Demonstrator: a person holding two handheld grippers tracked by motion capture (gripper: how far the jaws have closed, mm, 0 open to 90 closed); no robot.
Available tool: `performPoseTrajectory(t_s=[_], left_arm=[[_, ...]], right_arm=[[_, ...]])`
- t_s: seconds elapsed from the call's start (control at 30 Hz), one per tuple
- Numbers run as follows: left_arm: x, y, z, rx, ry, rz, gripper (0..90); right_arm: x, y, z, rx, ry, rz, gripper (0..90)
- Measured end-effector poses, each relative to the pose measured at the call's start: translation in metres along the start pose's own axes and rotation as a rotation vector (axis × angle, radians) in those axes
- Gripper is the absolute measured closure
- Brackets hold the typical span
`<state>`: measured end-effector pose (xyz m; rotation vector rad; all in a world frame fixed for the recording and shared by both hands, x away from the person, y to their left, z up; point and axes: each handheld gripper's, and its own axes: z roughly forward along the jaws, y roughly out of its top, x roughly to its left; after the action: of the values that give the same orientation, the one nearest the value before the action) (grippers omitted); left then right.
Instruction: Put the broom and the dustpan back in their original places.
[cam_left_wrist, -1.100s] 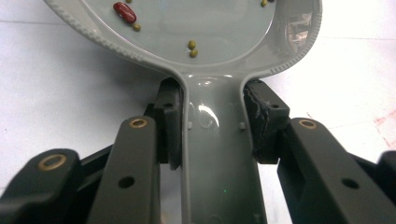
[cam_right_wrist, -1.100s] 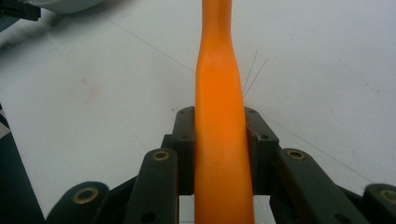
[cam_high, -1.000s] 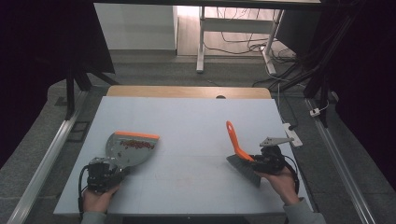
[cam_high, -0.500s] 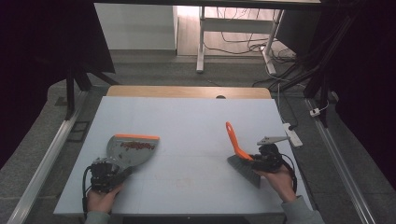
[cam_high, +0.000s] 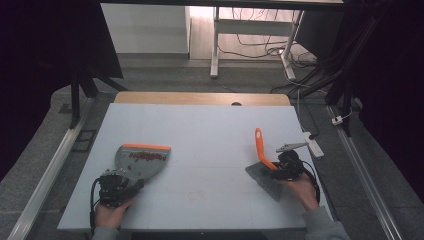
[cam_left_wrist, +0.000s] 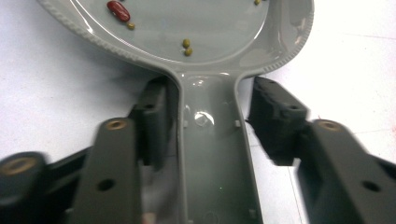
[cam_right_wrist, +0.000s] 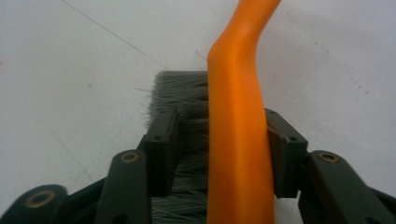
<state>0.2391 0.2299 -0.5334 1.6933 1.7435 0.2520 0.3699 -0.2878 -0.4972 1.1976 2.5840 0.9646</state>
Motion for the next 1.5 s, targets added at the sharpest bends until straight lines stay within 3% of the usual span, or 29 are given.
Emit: performPoseTrajectory(t_s=[0.27,0.4,0.43,0.67,0.83,1.1,1.33,1.5], left_arm=[[0.001,-0.001,-0.005,0.000,-0.003,0.017,31.0],[0.003,-0.001,-0.011,-0.020,0.007,0.036,25.4],[0.003,-0.001,-0.013,-0.026,0.007,0.041,25.2],[0.002,0.002,-0.030,-0.068,-0.004,0.139,23.7],[-0.001,0.004,-0.036,-0.101,-0.057,0.211,26.2],[-0.008,0.010,-0.033,-0.093,-0.145,0.358,27.9],[-0.007,0.013,-0.026,-0.064,-0.197,0.391,28.1],[-0.009,0.014,-0.024,-0.054,-0.211,0.401,28.1]], right_arm=[[-0.008,-0.001,0.006,0.029,-0.014,0.025,43.5],[-0.006,0.000,0.006,0.033,-0.069,0.013,40.2],[-0.006,0.000,0.005,0.023,-0.062,0.021,40.8],[-0.001,0.000,-0.006,-0.028,-0.078,0.002,41.0],[0.009,-0.001,-0.018,-0.087,-0.056,-0.046,43.5],[0.029,-0.010,-0.021,-0.138,0.009,-0.142,45.3],[0.037,-0.018,-0.019,-0.154,0.023,-0.189,45.3],[0.037,-0.019,-0.022,-0.184,0.015,-0.203,45.3]])
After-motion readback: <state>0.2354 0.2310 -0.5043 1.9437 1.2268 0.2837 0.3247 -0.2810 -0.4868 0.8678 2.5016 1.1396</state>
